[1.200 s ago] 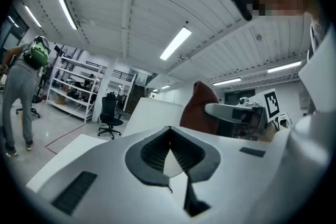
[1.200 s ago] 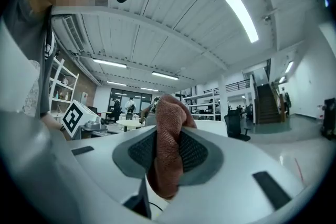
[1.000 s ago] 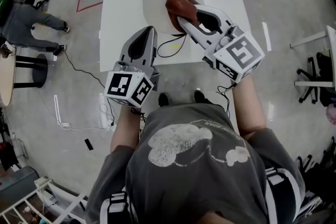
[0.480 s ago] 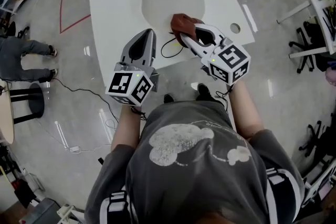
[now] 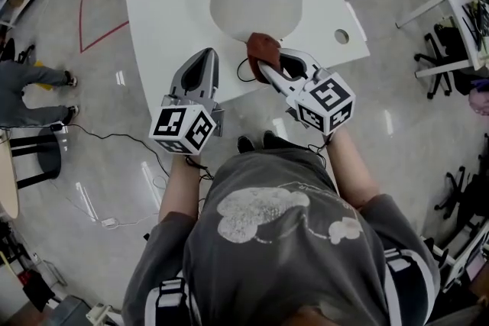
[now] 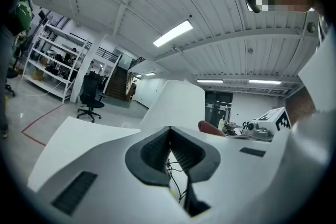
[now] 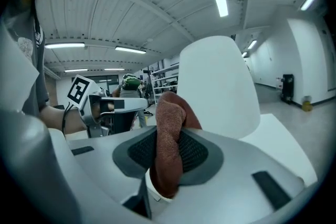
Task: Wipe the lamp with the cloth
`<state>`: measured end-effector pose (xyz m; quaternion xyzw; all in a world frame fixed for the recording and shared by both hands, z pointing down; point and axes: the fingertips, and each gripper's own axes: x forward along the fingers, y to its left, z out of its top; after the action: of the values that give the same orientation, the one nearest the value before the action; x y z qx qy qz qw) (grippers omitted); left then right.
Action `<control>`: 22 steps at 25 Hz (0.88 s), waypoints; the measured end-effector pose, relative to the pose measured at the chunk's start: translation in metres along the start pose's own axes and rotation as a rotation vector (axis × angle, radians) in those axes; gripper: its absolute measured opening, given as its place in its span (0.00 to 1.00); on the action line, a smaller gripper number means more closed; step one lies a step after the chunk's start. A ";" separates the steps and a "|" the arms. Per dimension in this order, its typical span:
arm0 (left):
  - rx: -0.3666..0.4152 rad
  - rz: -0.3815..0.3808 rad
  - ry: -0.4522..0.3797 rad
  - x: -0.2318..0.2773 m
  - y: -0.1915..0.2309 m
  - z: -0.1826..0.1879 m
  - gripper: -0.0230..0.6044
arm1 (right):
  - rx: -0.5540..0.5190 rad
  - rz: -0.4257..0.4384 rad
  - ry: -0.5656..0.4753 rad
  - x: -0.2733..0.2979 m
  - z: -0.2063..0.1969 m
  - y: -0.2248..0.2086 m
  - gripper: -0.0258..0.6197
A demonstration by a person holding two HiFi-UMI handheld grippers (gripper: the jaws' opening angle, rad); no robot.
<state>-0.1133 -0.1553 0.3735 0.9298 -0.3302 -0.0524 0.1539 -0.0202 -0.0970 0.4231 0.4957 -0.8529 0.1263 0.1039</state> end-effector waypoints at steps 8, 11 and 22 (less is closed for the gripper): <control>0.082 0.065 -0.057 0.000 -0.021 0.038 0.05 | -0.068 0.096 -0.168 -0.023 0.078 0.006 0.19; 0.100 0.096 -0.077 -0.004 -0.011 0.054 0.05 | -0.128 0.099 -0.221 -0.014 0.106 0.014 0.19; 0.056 -0.018 -0.078 0.000 0.031 0.067 0.05 | -0.062 -0.033 -0.268 0.029 0.142 0.015 0.19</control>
<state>-0.1452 -0.1955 0.3199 0.9339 -0.3289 -0.0806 0.1144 -0.0548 -0.1592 0.2959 0.5185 -0.8545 0.0306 0.0064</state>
